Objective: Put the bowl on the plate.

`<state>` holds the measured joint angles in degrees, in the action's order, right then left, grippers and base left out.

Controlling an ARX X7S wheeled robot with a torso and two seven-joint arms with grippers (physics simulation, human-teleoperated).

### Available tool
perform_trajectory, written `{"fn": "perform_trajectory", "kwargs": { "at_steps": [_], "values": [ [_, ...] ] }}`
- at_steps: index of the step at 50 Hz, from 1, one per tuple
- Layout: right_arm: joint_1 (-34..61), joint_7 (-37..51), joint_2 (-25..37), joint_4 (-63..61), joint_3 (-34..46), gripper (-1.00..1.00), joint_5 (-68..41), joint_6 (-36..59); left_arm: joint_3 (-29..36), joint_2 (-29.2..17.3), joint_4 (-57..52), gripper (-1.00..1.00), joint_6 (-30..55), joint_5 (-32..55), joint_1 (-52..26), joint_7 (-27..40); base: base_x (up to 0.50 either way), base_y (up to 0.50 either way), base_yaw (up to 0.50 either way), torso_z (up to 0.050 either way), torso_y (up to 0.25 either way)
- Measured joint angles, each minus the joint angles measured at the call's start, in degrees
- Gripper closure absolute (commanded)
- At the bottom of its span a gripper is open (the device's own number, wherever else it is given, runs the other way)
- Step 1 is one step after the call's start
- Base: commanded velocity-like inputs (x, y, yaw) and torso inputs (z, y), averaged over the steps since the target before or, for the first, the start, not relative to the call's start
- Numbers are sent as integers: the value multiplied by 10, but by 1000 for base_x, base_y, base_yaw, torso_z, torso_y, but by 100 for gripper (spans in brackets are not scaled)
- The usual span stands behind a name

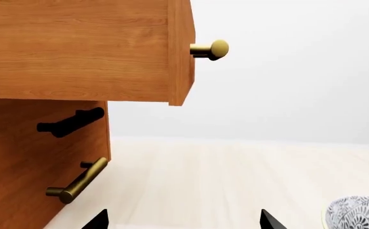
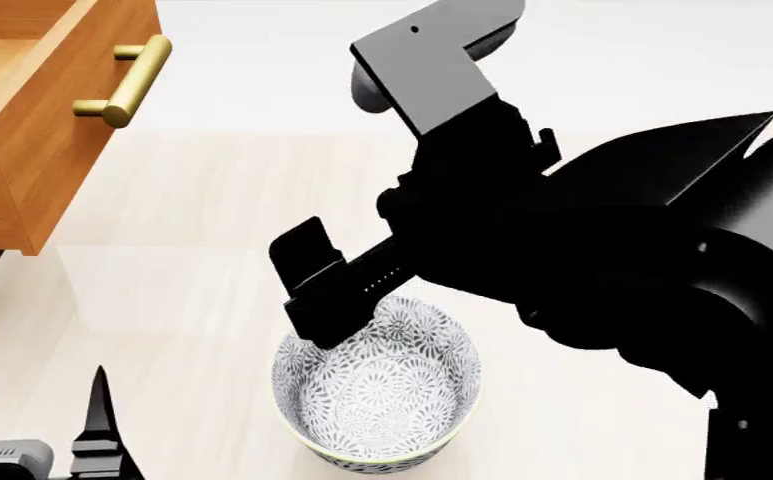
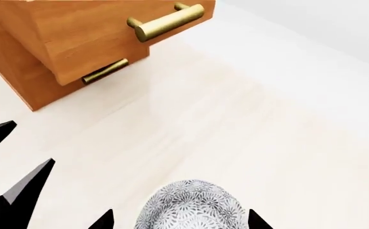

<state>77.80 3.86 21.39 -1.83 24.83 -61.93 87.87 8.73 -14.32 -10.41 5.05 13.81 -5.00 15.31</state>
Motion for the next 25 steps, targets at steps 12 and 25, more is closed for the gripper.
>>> {"fn": "perform_trajectory", "kwargs": {
  "at_steps": [12, 25],
  "values": [
    [66, -49, -7, 74, 94, -100, -2, -4, 3, -3, -8, -100, 4, 2, 0, 5, 0, 0, 0, 0, 0],
    [116, -112, -28, 142, 186, -100, 19, -33, 5, -7, -12, -100, 6, 4, 1, 9, 0, 0, 0, 0, 0]
  ]
}}
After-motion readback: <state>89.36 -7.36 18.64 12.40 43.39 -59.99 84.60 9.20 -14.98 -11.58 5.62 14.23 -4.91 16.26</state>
